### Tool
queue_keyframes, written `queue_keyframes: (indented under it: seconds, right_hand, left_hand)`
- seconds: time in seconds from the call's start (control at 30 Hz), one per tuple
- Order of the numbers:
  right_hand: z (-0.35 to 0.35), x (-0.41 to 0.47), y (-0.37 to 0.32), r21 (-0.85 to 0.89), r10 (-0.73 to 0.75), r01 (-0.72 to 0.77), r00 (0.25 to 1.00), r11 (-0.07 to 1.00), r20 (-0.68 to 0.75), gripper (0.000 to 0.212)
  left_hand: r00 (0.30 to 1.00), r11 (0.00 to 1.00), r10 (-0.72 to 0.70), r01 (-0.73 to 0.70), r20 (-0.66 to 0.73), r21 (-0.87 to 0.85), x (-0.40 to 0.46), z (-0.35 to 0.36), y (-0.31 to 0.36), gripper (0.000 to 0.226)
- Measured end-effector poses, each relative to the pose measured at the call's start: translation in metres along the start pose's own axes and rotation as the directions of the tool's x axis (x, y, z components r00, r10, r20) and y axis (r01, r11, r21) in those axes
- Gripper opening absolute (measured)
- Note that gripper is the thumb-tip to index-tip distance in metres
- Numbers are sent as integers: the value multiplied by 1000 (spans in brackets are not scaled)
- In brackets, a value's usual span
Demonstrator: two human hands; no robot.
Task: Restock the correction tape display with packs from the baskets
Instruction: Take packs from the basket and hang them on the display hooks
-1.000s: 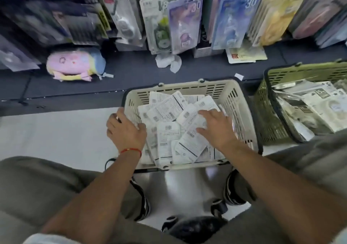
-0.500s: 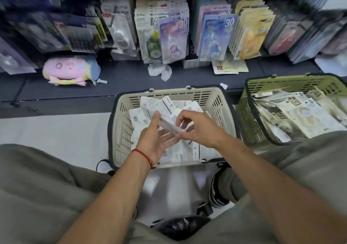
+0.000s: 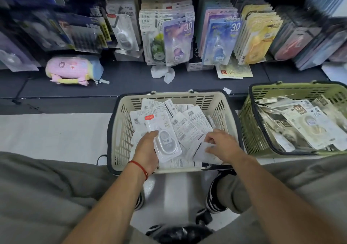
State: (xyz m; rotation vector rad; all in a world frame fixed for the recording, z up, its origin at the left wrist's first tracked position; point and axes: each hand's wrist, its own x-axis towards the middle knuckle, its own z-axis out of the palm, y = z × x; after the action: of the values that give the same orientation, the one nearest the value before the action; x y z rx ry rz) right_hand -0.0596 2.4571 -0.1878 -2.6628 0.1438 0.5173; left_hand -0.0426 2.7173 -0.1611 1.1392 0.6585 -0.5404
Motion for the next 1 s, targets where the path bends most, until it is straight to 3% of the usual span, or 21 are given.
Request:
queue_keyframes:
  seconds: [0.1,0.2,0.27,0.43,0.57,0.6,0.63,0.7,0.73,0.8,1.0]
  right_hand:
    - [-17,3,-7,305,85,-59,994,951,-73,22]
    - [-33,2,-32,430,118,-4,964,903,-239,24]
    - [-33,0,-56,509,106,58,952,859,-287,25]
    - [-3,-9,-99,583,-111,173,984,794,-141,16]
    - [2,-1,-99,812,-90,54,996,581,-3,27]
    - [2,2,-95,813,-30,46,999,581,-35,28]
    - [3,6,-89,756,56,42,993,653,-103,24]
    - [7,12,-71,479,171,-46,960,877,-222,26]
    - [9,12,-63,324,196,-121,958,938,-209,35]
    - [15,12,-51,197,228,-199,963,960,-142,50]
    - [14,12,-44,403,126,-85,989,911,-77,56]
  left_hand:
    - [1000,997,-6,7,18,-80,0,0,4,24]
    - [997,996,74,-75,-30,-55,0,4,3,29]
    - [995,995,99,-99,18,15,-4,14,1,32]
    - [985,989,55,-76,166,124,-15,25,-15,42]
    - [990,990,105,-113,99,83,-12,16,-15,39]
    - [991,991,105,-112,88,78,-10,15,-14,38]
    - [992,992,105,-110,76,69,-8,13,-12,39]
    - [992,992,118,-120,35,49,-5,9,-10,40]
    - [992,991,128,-129,14,46,-3,6,-10,41]
    - [988,986,154,-153,-9,61,1,-1,-9,41]
    - [971,966,235,-230,-30,120,8,-10,-6,45]
